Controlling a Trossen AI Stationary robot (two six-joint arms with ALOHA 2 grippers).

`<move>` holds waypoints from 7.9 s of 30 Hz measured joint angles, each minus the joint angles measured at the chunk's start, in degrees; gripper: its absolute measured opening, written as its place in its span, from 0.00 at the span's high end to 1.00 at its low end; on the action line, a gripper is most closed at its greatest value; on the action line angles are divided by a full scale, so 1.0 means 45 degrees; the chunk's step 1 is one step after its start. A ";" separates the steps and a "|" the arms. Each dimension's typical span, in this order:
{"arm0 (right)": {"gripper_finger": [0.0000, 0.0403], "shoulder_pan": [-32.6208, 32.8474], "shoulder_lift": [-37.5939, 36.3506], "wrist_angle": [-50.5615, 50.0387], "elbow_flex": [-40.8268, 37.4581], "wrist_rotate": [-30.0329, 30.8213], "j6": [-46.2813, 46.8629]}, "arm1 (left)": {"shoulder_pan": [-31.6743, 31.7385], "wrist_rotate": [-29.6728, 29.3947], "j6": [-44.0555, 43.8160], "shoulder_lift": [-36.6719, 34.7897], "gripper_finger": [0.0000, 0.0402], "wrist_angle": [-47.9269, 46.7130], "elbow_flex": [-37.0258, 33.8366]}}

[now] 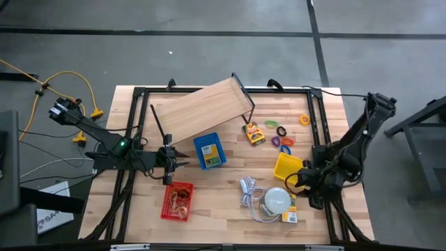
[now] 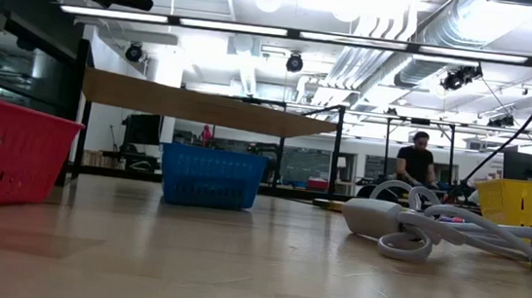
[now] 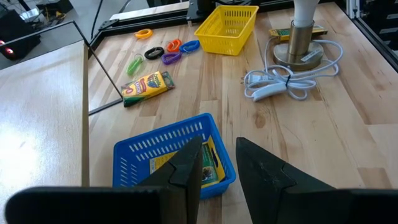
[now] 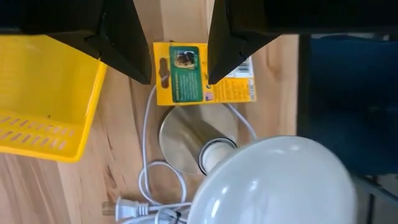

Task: Pick & Place Office Desk Supplies
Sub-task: Put the yellow pack of crayon into the blue bin

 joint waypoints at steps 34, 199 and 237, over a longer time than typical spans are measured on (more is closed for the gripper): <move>0.64 0.0157 0.3315 0.0690 0.0000 0.0888 -0.1775 | -0.0002 0.0000 0.0001 0.0000 0.77 -0.0002 0.0000; 0.64 0.1598 0.6079 0.4490 -0.2225 0.3690 0.2051 | 0.0000 0.0000 -0.0004 -0.0004 0.77 -0.0005 0.0005; 0.99 0.1598 0.6074 0.4894 -0.2229 0.3556 0.1962 | 0.0000 0.0000 -0.0004 -0.0005 0.77 -0.0001 0.0005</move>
